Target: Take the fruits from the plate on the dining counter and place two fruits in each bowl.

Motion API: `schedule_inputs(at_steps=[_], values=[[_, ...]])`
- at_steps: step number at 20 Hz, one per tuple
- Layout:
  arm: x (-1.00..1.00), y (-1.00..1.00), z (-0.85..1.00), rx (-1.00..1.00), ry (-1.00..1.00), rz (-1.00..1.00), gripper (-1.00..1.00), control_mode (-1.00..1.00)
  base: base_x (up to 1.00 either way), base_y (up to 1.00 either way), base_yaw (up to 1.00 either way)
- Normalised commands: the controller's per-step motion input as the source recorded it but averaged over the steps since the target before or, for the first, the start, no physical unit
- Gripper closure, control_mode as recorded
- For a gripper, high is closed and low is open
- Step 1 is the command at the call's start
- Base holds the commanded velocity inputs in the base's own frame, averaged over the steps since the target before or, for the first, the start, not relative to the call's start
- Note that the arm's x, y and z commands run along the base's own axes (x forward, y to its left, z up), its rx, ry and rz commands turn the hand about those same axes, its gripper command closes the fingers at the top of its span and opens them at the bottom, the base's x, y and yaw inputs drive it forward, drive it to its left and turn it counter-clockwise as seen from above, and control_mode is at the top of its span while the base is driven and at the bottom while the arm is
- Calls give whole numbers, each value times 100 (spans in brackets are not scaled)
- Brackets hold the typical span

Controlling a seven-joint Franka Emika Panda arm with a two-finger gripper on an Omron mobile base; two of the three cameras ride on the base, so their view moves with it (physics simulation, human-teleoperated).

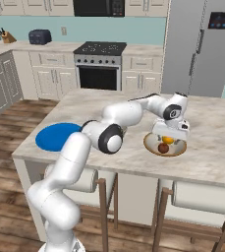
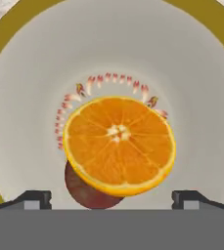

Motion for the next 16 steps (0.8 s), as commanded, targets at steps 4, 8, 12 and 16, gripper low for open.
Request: schedule_inputs(at_steps=[4, 8, 12, 16], values=[[-100, 22, 0, 0, -9, -1, -100, -100, 0, 0, 0], [-79, 85, 25, -4, -14, 0, -100, -100, 0, 0, 0], [-31, 100, 72, -6, -22, 0, -100, -100, 0, 0, 0], [-48, 100, 85, -9, -7, 0, -100, -100, 0, 0, 0]])
